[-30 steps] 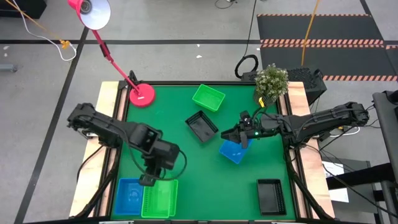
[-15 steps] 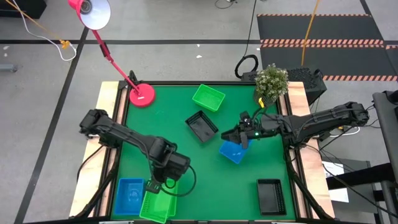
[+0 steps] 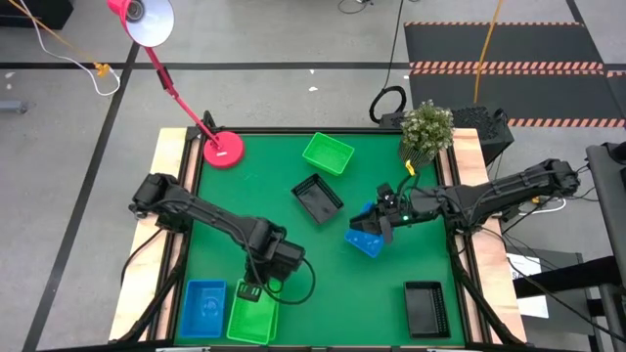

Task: Stack baskets by color
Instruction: Stack the top left green bin on top of the bottom green bin, then stack the top black bin on top of the bottom black bin

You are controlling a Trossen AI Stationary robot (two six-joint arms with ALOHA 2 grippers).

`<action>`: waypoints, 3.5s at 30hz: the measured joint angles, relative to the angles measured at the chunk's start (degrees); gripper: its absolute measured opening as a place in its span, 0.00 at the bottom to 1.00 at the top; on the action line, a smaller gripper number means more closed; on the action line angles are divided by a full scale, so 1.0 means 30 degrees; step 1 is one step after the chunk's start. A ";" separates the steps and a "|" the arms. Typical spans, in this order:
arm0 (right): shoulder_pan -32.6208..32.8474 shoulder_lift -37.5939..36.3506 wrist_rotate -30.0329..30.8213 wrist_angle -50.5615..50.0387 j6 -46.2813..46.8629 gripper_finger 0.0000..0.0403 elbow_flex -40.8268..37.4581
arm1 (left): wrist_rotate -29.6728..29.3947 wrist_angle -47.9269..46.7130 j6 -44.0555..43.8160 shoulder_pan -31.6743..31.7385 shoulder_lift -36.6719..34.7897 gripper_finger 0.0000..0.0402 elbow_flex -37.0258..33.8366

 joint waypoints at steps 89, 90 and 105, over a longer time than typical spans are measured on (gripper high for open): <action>-1.3558 1.4666 -1.3953 -1.3324 -1.9518 0.33 1.9561 | -1.8136 0.3052 -1.4107 0.2273 -1.1170 0.25 -0.3315; -1.3619 1.5008 -1.3933 -1.3298 -2.0047 0.33 1.9716 | -1.8367 0.3047 -1.4154 0.2276 -1.1170 0.25 -0.3315; -1.3260 1.7456 -1.1992 -1.3687 -2.8633 0.34 1.9768 | -1.9035 0.3047 -1.5211 0.3340 -1.1170 0.25 -0.3315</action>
